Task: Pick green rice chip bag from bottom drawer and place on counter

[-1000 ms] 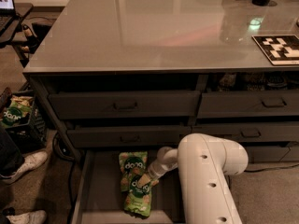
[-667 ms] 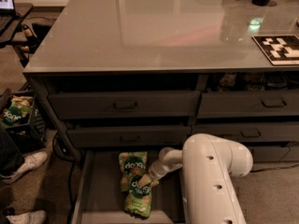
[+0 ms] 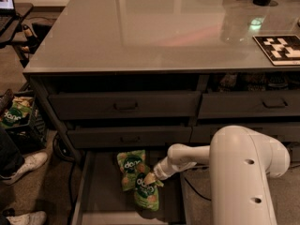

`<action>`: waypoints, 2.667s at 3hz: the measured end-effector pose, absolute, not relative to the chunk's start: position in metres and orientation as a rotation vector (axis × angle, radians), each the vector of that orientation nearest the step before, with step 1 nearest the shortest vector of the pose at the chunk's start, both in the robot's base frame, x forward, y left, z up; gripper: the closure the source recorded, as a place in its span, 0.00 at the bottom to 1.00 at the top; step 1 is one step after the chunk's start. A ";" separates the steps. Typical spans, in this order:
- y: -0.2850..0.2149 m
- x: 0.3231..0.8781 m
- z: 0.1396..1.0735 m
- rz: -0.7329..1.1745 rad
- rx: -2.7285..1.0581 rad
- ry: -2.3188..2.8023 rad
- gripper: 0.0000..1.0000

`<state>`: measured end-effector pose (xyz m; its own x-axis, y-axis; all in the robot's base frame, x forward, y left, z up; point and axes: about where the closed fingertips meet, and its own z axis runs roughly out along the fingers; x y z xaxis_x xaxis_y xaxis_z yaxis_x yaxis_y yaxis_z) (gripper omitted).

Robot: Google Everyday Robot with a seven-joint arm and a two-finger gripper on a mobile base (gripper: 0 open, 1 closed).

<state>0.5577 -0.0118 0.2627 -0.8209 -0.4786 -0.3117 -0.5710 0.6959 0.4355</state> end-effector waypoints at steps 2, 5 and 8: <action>-0.004 0.558 0.302 0.769 -0.866 2.705 1.00; 0.008 0.551 0.436 0.652 -0.875 2.615 1.00; 0.010 0.530 0.563 0.637 -0.861 2.503 1.00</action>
Offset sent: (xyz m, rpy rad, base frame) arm 0.0039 0.0226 0.1360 -0.0071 -0.0987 0.0029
